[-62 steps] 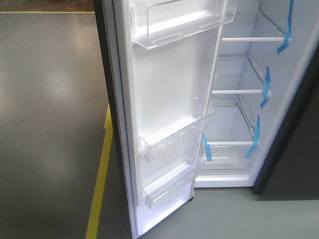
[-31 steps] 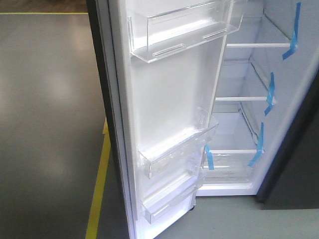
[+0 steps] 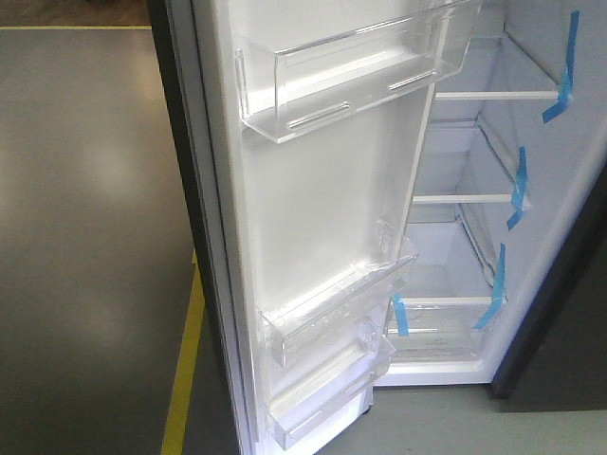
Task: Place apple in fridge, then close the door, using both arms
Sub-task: 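Approach the open refrigerator door bins with the apple, then move the right gripper with the apple over the upper door bin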
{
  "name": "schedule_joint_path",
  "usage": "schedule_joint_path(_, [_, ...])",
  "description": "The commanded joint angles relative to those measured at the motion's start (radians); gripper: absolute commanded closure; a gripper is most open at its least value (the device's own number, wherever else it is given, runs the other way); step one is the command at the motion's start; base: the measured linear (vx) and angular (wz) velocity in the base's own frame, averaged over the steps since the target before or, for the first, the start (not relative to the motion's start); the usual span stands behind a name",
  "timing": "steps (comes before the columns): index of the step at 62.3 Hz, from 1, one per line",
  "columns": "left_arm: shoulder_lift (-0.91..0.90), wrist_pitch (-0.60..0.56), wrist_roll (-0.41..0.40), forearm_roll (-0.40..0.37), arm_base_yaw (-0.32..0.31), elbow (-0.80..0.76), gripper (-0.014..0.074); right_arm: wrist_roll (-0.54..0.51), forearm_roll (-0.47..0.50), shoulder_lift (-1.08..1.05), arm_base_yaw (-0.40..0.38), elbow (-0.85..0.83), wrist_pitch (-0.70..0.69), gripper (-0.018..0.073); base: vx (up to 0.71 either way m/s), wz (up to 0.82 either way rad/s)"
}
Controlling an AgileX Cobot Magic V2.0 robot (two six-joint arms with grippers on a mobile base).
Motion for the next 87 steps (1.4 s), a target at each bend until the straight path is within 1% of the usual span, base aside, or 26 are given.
schedule_joint_path(1, [-0.016, -0.079, -0.006, -0.005, -0.004, 0.028, 0.0603, -0.009, 0.044, -0.022, -0.002, -0.022, -0.01, 0.0504, 0.08, -0.01])
schedule_joint_path(87, [-0.016, -0.079, -0.006, -0.005, -0.004, 0.028, 0.0603, -0.009, 0.044, -0.022, -0.002, -0.022, -0.01, 0.0504, 0.04, -0.01])
